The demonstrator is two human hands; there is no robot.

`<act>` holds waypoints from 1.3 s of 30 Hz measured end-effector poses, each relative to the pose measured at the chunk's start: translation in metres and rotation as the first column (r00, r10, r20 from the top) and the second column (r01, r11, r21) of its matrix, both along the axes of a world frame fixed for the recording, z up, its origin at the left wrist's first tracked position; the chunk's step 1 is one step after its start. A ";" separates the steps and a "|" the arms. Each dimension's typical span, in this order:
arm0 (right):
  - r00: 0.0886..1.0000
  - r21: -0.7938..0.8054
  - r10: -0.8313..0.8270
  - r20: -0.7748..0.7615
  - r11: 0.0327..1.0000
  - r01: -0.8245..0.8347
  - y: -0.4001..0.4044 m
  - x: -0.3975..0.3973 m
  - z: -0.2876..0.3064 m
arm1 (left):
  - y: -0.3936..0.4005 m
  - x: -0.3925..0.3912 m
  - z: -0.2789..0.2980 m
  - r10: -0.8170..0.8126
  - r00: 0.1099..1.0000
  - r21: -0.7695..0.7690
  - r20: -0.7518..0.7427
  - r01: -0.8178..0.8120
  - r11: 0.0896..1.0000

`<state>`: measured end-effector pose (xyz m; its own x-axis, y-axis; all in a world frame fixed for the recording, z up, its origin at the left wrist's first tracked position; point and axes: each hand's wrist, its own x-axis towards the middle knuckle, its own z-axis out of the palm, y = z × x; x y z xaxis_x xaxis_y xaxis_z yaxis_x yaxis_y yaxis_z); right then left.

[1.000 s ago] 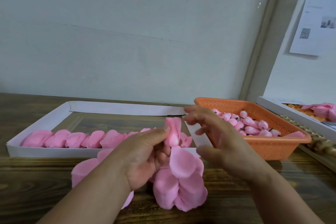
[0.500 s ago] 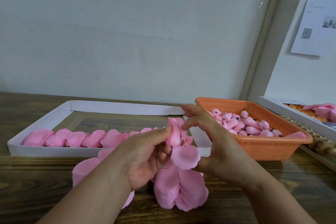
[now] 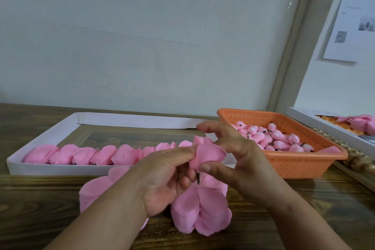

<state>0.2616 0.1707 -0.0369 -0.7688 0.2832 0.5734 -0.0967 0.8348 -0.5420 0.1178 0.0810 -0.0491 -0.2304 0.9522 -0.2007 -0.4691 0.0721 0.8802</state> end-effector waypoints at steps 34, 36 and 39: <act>0.993 -0.111 -0.115 0.006 0.987 0.115 0.004 0.000 -0.001 | -0.005 0.007 -0.001 -0.112 0.961 0.163 -0.251 0.156 0.974; 0.997 -0.200 -0.062 -0.036 0.978 0.054 0.006 -0.001 -0.002 | -0.004 0.006 -0.002 -0.100 0.966 0.172 -0.238 0.143 0.975; 0.964 -0.352 0.009 -0.266 0.930 -0.106 0.009 0.001 -0.002 | -0.005 0.006 -0.001 -0.093 0.976 0.179 -0.196 0.129 0.975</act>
